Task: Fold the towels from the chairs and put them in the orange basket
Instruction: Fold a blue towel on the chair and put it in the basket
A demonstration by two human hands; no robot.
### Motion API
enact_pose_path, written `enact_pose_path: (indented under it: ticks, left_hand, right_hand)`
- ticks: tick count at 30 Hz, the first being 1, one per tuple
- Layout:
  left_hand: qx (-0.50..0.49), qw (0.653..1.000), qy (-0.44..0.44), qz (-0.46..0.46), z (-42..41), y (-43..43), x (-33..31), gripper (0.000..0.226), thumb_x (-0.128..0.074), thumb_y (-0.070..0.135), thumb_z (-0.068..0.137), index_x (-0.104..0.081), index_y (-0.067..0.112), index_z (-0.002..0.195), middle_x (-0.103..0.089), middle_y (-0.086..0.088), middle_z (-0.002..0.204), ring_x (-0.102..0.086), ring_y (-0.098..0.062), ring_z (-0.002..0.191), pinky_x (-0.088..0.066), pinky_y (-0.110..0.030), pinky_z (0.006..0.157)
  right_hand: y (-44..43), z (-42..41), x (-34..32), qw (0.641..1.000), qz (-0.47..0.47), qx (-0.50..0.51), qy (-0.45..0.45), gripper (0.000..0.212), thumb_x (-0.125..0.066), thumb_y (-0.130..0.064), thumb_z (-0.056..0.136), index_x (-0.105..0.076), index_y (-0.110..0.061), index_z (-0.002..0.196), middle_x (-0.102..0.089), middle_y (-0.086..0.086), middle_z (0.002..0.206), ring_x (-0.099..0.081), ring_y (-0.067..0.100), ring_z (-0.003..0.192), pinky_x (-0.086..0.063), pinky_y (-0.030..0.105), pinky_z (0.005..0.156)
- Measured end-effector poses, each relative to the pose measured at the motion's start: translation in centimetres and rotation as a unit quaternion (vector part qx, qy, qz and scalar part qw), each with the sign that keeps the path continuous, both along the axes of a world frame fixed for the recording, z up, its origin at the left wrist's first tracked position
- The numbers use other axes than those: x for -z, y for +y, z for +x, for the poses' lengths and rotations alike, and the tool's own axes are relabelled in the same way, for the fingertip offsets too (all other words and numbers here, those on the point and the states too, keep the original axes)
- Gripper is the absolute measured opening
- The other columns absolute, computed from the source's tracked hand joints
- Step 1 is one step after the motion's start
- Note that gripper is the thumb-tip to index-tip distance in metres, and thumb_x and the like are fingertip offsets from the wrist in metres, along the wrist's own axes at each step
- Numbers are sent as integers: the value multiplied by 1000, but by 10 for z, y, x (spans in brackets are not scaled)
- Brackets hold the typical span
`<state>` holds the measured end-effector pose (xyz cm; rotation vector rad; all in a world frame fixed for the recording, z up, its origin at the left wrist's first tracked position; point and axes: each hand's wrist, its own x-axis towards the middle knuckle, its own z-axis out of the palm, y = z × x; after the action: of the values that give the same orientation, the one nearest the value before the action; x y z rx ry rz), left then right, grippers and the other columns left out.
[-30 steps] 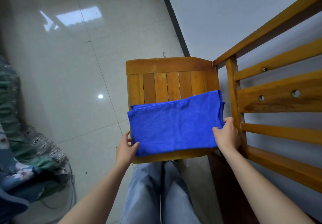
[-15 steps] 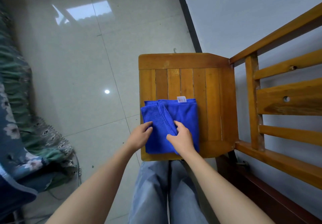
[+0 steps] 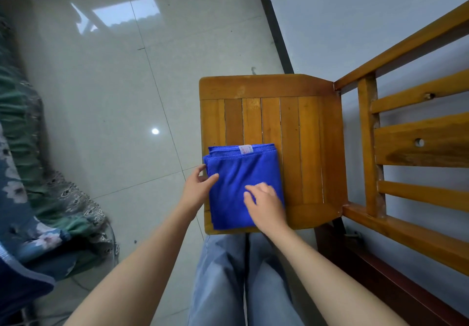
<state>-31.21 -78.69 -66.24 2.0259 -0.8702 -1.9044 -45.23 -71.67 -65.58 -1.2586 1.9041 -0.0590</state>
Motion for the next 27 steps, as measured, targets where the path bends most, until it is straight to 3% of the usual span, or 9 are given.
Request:
enact_pose_path:
  ticks: [2,3,5,7,9,14,21,24,27]
  left_hand:
    - [-1,996,-66,-66,-3,7,3,55,-54,9,92,-32,14,142,-54,-9,127,-58,-17,101,-50,-24,82]
    - [50,980,-138,-135,-5,12,4,55,-52,8,91,-32,13,142,-49,-10,135,-52,-22,114,-44,-31,93]
    - [232,880,-278,-307,-12,23,9,53,-46,15,87,-36,10,139,-42,-14,143,-39,-31,130,-36,-41,103]
    - [396,765,-309,-403,-23,31,25,55,-40,24,83,-36,9,136,-38,-18,145,-19,-30,142,-25,-44,109]
    - [470,697,-323,-435,-28,30,46,57,-36,32,85,-31,9,138,-34,-14,148,6,-22,145,-9,-43,113]
    - [515,661,-349,-419,-16,14,88,64,-20,55,91,-24,17,142,-30,-9,149,-18,-25,139,-6,-46,111]
    - [524,659,-354,-406,-16,9,85,63,-10,54,95,-22,15,143,-33,-12,149,-13,-24,141,-2,-44,111]
    - [485,662,-351,-451,-10,25,64,62,-30,47,89,-26,12,141,-26,-10,151,6,-21,145,-4,-46,112]
    - [506,635,-322,-487,-3,68,57,64,-42,35,78,-34,9,136,-29,-13,148,7,-22,145,-9,-47,112]
  right_hand:
    - [9,-16,5,983,-88,-88,138,44,-38,-30,86,-69,-10,109,-66,14,111,-62,33,104,-53,39,79]
    - [11,-23,8,967,-104,-145,180,50,-35,-35,83,-67,-11,113,-64,17,118,-61,33,109,-54,41,80]
    - [14,-33,18,941,-129,-231,209,58,-31,-41,83,-54,-11,127,-53,20,132,-47,33,125,-48,45,91]
    - [4,-40,31,930,-154,-253,220,64,-29,-46,84,-36,-9,135,-45,19,140,-32,31,133,-39,46,102]
    - [-11,-43,47,922,-163,-264,232,69,-27,-51,84,-29,-7,137,-42,18,143,-26,28,134,-26,44,109]
    - [-22,-50,82,918,-158,-283,228,71,-5,-57,94,-24,-7,141,-36,15,147,-22,26,136,-12,40,111]
    - [-24,-54,83,917,-181,-283,213,76,-30,-53,84,-25,-3,142,-37,16,147,-19,25,138,-10,40,112]
    - [-3,-61,62,918,-225,-247,213,72,-35,-46,81,-27,-4,139,-30,18,147,-5,26,144,-9,38,113]
    - [35,-63,60,876,-281,-339,197,69,-45,-45,78,-35,-5,133,-42,19,141,-21,32,138,-23,42,109]
